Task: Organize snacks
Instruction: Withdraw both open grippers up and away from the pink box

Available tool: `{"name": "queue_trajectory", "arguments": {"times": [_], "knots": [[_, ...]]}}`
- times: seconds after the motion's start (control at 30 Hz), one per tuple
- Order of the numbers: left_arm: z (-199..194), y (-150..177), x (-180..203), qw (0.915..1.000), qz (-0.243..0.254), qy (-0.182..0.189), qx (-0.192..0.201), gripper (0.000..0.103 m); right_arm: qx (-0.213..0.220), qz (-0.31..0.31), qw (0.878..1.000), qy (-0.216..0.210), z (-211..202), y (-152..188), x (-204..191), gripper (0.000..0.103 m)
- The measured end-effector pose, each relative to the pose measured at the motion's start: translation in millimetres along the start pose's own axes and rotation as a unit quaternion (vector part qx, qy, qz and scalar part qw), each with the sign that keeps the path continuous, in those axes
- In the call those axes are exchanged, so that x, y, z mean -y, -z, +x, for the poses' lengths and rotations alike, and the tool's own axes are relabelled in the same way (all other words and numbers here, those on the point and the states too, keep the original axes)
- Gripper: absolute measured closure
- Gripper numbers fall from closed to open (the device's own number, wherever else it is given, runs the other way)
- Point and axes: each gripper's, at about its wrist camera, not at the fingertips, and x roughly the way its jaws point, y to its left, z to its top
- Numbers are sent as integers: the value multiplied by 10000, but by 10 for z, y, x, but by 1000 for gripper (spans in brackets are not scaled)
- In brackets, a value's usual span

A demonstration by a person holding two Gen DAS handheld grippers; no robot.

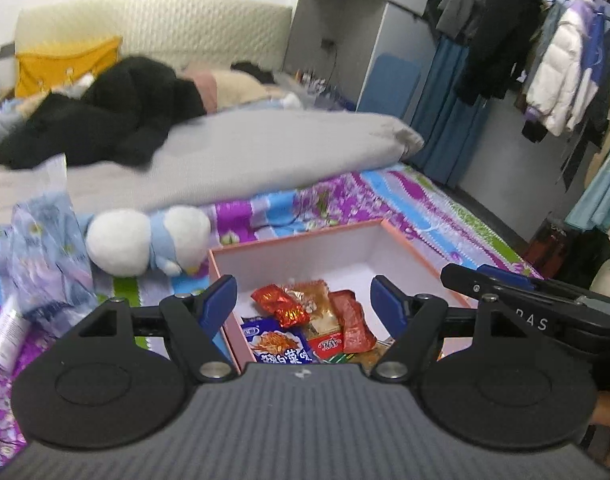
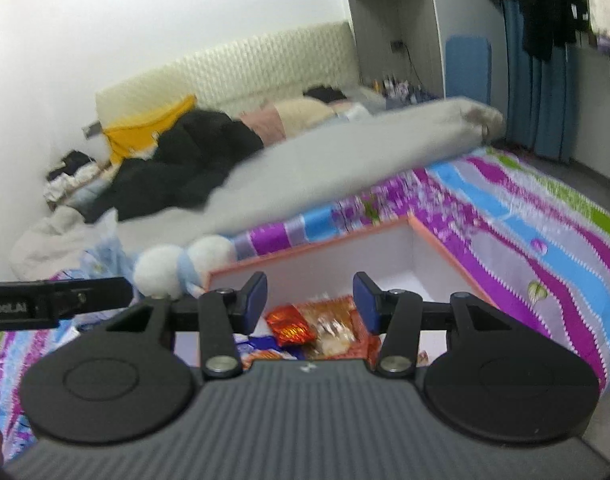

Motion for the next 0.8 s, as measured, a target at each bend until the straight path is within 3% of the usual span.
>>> {"name": "queue_trajectory", "arguments": {"times": [0.2,0.33,0.53,0.8], "knots": [[-598,149,63,9996,98,42,278,22,231,-34,9997,-40,-415,67,-176,53],[-975,289,33,9989,64,-56,459,10,313,-50,9995,-81,-668,181,-286,53],[-1415,499,60,9976,194,-210,624,2,358,-155,9992,-61,-971,385,-391,53],[-1821,793,100,9967,201,-240,751,0,417,-28,9991,42,-1307,683,-367,53]]}}
